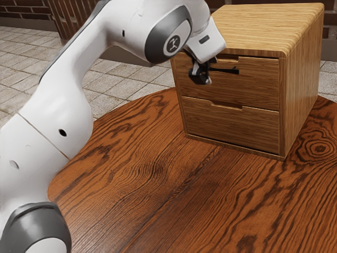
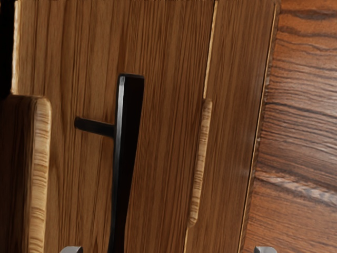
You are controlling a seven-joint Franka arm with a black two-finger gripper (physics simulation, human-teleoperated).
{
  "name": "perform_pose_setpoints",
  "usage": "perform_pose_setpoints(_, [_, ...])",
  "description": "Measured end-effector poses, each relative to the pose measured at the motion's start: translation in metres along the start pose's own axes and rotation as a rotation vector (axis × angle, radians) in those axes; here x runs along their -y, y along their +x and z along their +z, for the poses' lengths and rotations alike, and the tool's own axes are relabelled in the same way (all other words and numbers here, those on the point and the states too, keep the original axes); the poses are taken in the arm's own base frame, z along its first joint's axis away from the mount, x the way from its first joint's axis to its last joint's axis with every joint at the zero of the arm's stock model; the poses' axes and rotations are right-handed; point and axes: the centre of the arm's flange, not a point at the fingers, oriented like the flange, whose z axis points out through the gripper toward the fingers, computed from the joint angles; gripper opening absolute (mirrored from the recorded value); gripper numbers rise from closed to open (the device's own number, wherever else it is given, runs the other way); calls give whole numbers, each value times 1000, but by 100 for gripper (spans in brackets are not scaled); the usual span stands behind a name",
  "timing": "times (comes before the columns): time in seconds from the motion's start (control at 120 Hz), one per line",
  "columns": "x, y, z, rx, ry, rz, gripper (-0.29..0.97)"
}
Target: Pull the drawer handle with one arm to open the drawer
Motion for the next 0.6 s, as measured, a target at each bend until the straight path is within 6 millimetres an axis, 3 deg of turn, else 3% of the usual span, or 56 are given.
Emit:
perform_pose_setpoints(0.142, [4, 2, -2, -30, 32, -1, 39])
perform_pose_setpoints(0.283, [7, -3, 14, -45, 30, -13, 38])
perform_pose_setpoints(0.533, [7, 0, 26, -69, 33, -18, 7])
perform_pose_setpoints(0.6, [6, 1, 33, -66, 25, -17, 6])
